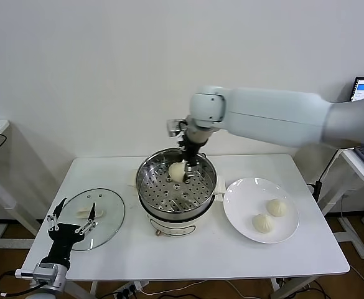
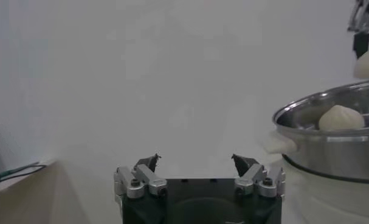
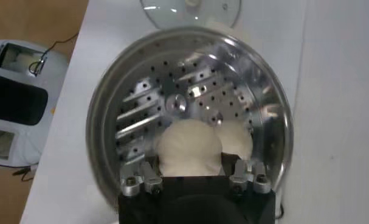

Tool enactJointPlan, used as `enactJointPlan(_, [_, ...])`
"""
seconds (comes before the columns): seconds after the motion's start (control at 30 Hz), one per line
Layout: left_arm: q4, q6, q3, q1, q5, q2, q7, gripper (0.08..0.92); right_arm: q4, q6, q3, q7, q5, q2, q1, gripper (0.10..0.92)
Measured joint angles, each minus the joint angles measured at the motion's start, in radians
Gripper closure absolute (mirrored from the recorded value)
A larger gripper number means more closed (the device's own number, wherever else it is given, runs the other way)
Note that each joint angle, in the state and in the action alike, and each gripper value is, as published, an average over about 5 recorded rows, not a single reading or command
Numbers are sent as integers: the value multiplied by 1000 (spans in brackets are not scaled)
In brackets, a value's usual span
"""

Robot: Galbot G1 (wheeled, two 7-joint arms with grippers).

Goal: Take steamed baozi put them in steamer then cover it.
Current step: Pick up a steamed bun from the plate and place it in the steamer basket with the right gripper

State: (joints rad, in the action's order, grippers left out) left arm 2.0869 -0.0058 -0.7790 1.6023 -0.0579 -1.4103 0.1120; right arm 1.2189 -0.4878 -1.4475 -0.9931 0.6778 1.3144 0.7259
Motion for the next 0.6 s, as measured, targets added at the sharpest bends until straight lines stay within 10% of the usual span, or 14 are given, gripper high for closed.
enactJointPlan(0.6, [-1, 2, -15, -6, 7, 1, 3, 177, -208, -1, 36, -16, -72, 170, -157, 346])
